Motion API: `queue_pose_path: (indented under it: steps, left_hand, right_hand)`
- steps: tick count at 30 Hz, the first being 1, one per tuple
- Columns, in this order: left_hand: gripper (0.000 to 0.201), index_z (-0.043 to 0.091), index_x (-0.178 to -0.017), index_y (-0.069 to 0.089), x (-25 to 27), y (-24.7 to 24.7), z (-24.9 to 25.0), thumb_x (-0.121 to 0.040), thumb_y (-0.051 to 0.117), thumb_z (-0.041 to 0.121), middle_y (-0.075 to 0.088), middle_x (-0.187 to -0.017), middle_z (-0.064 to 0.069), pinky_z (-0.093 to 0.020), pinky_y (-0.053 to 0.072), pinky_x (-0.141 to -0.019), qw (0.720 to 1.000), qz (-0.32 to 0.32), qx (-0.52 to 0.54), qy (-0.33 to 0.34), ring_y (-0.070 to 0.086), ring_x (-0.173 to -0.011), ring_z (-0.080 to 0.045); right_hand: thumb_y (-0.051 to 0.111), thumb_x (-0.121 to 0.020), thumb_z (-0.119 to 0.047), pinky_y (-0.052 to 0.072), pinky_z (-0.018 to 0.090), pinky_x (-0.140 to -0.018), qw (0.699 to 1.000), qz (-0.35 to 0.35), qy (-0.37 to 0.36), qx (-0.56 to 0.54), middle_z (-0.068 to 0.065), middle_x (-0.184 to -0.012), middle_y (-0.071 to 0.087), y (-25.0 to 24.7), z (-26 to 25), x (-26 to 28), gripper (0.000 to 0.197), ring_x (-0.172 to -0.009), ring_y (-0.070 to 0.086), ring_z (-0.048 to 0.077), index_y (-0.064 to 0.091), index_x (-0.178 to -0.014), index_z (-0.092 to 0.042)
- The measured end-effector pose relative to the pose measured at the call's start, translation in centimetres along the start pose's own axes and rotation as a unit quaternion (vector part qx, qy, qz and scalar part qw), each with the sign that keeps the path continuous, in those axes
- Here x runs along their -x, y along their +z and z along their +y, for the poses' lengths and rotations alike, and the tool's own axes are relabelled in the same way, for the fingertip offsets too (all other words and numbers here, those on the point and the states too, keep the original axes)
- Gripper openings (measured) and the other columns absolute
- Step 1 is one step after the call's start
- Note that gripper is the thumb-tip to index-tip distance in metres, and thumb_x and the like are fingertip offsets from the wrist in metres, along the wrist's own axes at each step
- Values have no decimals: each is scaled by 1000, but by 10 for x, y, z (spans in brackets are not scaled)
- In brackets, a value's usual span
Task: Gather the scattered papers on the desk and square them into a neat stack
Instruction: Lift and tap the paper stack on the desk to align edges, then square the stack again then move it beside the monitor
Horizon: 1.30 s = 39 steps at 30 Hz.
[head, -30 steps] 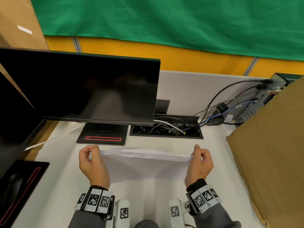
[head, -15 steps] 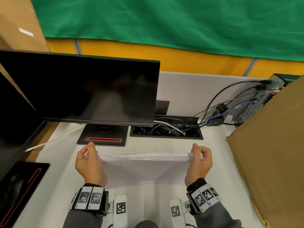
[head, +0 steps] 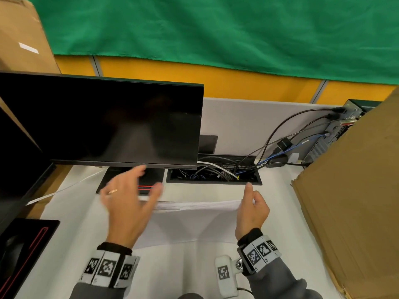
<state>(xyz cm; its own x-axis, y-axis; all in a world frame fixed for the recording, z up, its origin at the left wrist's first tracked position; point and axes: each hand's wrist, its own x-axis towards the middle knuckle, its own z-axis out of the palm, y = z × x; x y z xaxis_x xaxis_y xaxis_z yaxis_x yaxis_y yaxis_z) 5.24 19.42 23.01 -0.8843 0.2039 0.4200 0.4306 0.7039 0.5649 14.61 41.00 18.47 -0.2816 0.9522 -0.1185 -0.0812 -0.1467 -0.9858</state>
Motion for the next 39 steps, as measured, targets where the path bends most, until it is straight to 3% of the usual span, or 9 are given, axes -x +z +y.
queue_pose_path:
  steps: [3,5,9,14,17,21,28,35,39]
  left_hand:
    - [87,35,-141,32,-2,14,33,-66,48,76,47,-141,9,-47,11,-115,920,-309,-179,164,32,-139,-17]
    - [60,32,-137,39,-5,32,42,-82,50,54,54,-135,0,-46,29,-109,866,-371,-270,199,46,-129,-25]
    - [38,31,-116,57,-19,32,38,-90,39,9,65,-104,-9,-36,47,-80,880,-327,-291,185,62,-100,-32]
    - [19,22,-93,69,-34,-8,3,-92,52,31,71,-76,3,-21,46,-59,962,-267,52,27,68,-78,-20]
    - [15,30,-83,70,-15,-9,-4,-87,56,35,77,-80,15,-23,54,-68,935,-274,222,-46,72,-77,-6]
    - [23,31,-99,68,9,0,6,-83,57,43,69,-95,30,-26,55,-77,932,-180,299,-92,71,-93,-12]
    - [20,33,-88,71,-16,-54,56,-70,72,24,73,-86,28,-8,51,-69,869,-60,491,-10,68,-86,6]
    - [61,29,-80,75,30,25,-7,-25,88,53,77,-81,17,-12,54,-63,834,-153,503,-167,71,-77,1]
    - [32,27,-84,64,21,22,8,-66,79,6,74,-71,25,-10,54,-63,839,-126,505,-160,69,-71,4]
  right_hand:
    - [58,-88,-37,25,26,-53,1000,-7,-23,11,-2,-54,20,3,-2,3,50,-51,21,11,31,-53,-13]
    - [59,-87,-35,29,26,-54,999,-22,-42,11,-7,-51,22,7,-7,6,49,-50,23,8,33,-52,-13]
    - [56,-78,-46,38,22,-72,983,-134,-122,10,-10,-72,51,-1,-19,1,29,-67,47,4,54,-76,-17]
    - [71,-57,-53,29,28,-105,967,-242,-34,71,-11,-142,39,-31,0,-22,103,-130,35,6,24,-146,-28]
    - [86,-49,-50,48,35,-97,922,-366,118,46,6,-131,61,-28,4,-11,105,-119,59,21,43,-137,-13]
    - [64,-84,-12,57,38,-85,922,-379,57,51,14,-114,71,-12,-38,11,19,-100,69,27,68,-103,-14]
    - [62,-77,-33,58,27,-78,908,-385,-162,-25,-1,-105,74,-19,-133,39,29,-96,70,17,68,-102,-18]
    - [75,-72,2,54,20,-67,936,-343,-22,76,-11,-82,77,-27,-32,35,26,-78,71,4,74,-78,-24]
    - [76,-72,0,55,20,-63,944,-325,-15,58,-10,-77,77,-22,-43,36,31,-74,71,7,77,-71,-30]
